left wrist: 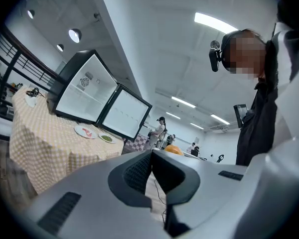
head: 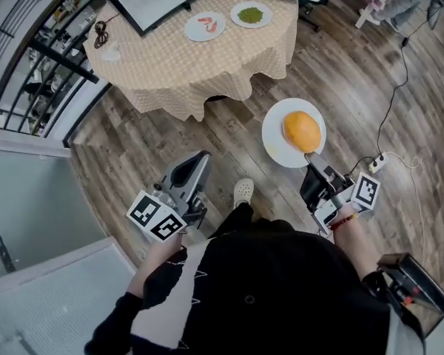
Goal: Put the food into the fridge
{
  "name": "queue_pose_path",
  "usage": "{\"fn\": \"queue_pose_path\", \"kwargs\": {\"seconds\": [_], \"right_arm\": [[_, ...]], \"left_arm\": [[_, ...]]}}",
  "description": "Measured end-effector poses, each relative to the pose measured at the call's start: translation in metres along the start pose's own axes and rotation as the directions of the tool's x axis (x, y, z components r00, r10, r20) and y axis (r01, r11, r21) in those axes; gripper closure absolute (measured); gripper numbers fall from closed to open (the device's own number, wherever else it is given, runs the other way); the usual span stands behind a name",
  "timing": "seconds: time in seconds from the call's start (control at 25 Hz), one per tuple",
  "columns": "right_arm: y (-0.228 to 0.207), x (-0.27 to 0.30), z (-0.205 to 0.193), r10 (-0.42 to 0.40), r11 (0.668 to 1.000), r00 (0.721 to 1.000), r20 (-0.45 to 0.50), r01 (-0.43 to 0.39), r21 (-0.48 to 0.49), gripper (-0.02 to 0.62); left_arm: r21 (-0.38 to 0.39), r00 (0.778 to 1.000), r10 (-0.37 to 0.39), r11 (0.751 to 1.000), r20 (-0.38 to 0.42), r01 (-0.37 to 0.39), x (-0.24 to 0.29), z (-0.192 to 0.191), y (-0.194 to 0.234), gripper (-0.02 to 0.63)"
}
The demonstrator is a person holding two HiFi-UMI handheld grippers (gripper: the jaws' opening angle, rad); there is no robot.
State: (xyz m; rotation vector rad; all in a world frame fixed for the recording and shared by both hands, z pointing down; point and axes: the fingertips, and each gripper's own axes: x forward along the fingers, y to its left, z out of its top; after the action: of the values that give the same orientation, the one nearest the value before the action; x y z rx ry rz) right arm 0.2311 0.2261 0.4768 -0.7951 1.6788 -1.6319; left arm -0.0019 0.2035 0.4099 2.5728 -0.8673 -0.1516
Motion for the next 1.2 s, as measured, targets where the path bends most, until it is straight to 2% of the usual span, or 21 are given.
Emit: {"fn": "queue_pose_path", "kwargs": {"seconds": [0.12, 0.24, 0.4, 0.52, 0.68, 0.92, 1.08, 1.2], "right_arm": [[0.009, 0.054, 0.020, 0.027, 1.000, 1.000, 0.011, -0.027, 0.005, 0.571], [0.011, 0.092, 0.037, 0.017, 1.000, 1.000, 0.023, -0.017, 0.009, 0.571], [0.012, 0.128, 0.049, 0.012, 1.000, 0.999, 0.038, -0.013, 0.024, 0.571], [0.017, 0.148, 0.049, 0.023, 0.999, 0.999, 0.036, -0.024, 0.028, 0.571], [0.018, 0.157, 0.047, 0.010, 1.000, 0.999, 0.036, -0.011, 0.027, 0.571], [0.016, 0.154, 0.063, -0.017, 0.999, 0.994, 0.109, 0.012, 0.042, 0.571], [0.020, 0.159, 0.064, -0.021, 1.000, 0.994, 0.106, 0.018, 0.021, 0.571], [0.023, 0.162, 0.061, -0.022, 1.000, 0.995, 0.099, 0.020, 0.020, 0.571]], "left_arm": [[0.008, 1.000, -0.005, 1.000, -0.006, 0.005, 0.027, 0.025, 0.043, 0.594], [0.008, 1.000, 0.012, 1.000, -0.016, -0.012, 0.048, 0.043, 0.076, 0.594], [0.032, 0.999, 0.022, 0.999, -0.037, -0.021, 0.063, 0.055, 0.101, 0.594], [0.041, 0.999, -0.004, 0.999, -0.046, 0.006, 0.068, 0.059, 0.110, 0.594], [-0.040, 1.000, -0.021, 0.999, -0.006, 0.021, 0.068, 0.063, 0.123, 0.594], [-0.042, 1.000, 0.019, 0.999, -0.018, -0.020, 0.068, 0.064, 0.145, 0.594], [-0.030, 1.000, -0.019, 0.999, -0.024, 0.019, 0.072, 0.068, 0.146, 0.594], [-0.017, 0.999, -0.053, 0.998, 0.002, 0.053, 0.074, 0.077, 0.140, 0.594]]}}
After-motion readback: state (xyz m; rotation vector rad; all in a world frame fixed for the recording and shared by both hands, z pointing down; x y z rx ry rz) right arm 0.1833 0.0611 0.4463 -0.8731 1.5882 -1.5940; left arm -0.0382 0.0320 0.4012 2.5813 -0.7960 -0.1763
